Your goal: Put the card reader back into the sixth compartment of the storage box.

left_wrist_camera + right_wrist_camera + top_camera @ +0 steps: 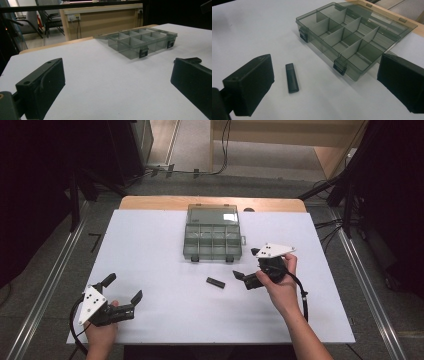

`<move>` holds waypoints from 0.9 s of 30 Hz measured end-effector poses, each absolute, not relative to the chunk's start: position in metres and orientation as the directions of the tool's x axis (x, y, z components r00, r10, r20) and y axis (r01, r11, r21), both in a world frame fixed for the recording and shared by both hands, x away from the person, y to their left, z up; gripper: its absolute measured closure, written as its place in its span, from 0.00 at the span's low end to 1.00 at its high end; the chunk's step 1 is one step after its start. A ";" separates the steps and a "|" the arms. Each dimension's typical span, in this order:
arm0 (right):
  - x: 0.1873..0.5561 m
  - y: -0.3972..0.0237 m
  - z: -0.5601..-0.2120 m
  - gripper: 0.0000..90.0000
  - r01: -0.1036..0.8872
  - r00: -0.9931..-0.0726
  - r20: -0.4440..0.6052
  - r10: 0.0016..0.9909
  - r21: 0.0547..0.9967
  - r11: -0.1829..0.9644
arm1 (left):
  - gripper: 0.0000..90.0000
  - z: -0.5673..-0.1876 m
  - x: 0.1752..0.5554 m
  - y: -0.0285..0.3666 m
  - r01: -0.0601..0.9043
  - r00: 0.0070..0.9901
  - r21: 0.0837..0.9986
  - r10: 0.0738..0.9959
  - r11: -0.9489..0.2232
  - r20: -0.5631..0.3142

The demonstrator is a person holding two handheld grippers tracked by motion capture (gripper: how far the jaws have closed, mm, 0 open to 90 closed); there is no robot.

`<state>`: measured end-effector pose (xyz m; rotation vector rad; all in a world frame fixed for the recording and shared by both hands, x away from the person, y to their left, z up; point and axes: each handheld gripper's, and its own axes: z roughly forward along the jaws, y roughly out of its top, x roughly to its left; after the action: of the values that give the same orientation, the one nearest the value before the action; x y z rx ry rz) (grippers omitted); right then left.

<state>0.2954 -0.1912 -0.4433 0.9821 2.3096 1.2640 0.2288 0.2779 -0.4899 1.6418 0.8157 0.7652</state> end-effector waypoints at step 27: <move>0.306 -0.174 -0.450 0.00 0.440 -0.736 0.039 0.676 0.786 0.435 | 0.00 -0.490 0.229 0.278 0.124 0.555 0.978 0.829 -0.166 0.070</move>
<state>0.3060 -0.1744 -0.4503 0.9637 2.4089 1.1935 0.2287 0.2780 -0.4899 1.6411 0.8161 0.7642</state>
